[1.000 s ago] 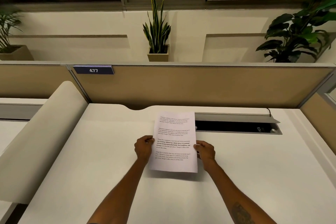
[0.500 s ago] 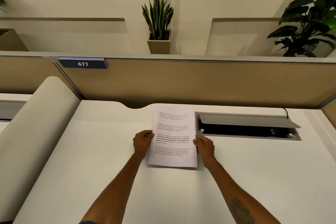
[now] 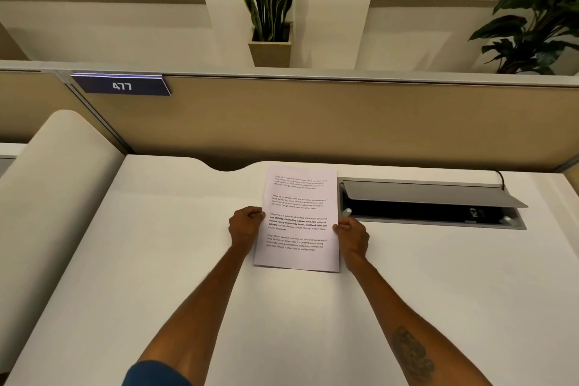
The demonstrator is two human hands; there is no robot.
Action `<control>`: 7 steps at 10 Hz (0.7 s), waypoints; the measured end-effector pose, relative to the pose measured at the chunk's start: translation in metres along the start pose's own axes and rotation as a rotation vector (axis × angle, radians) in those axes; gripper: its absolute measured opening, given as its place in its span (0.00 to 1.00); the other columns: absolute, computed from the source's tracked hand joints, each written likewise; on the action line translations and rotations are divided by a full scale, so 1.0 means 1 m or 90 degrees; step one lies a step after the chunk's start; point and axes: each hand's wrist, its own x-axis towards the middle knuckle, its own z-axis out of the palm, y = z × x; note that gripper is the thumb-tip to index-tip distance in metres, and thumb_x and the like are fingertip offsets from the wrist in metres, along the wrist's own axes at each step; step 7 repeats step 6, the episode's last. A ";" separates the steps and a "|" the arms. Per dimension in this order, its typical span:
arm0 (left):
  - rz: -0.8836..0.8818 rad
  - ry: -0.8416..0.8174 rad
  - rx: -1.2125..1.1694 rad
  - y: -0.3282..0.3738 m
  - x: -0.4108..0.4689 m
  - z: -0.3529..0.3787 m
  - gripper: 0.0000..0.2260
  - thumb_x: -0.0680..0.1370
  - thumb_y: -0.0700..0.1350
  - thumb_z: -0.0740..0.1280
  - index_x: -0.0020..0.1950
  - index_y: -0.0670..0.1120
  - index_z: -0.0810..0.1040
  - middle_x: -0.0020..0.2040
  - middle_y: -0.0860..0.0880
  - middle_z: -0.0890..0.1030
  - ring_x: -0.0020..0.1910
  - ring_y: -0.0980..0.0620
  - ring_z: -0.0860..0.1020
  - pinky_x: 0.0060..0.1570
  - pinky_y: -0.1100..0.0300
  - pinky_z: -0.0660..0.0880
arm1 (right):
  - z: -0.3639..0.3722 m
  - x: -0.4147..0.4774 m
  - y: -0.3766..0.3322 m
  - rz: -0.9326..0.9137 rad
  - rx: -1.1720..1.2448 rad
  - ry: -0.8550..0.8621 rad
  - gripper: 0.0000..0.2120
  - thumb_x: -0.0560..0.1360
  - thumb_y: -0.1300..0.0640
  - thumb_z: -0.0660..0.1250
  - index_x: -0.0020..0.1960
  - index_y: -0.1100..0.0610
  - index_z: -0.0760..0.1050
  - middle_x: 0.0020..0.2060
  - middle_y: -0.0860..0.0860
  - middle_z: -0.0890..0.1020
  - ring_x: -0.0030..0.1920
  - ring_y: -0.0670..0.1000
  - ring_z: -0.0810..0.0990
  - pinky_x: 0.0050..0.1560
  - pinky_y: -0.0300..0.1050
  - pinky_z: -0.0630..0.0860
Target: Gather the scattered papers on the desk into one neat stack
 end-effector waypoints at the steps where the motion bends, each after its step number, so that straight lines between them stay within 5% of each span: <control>1: -0.012 -0.001 0.002 0.000 0.000 0.001 0.13 0.80 0.43 0.70 0.62 0.40 0.84 0.60 0.41 0.85 0.60 0.40 0.82 0.68 0.47 0.76 | -0.001 0.001 0.001 0.006 0.007 -0.002 0.10 0.75 0.64 0.70 0.56 0.62 0.82 0.53 0.58 0.86 0.56 0.60 0.83 0.60 0.51 0.78; 7: 0.018 0.020 0.004 0.009 -0.058 -0.021 0.15 0.80 0.43 0.70 0.66 0.39 0.81 0.65 0.41 0.82 0.66 0.41 0.79 0.72 0.48 0.72 | -0.029 -0.051 -0.011 -0.042 -0.030 -0.036 0.15 0.80 0.56 0.65 0.65 0.61 0.77 0.63 0.59 0.81 0.63 0.60 0.79 0.65 0.52 0.75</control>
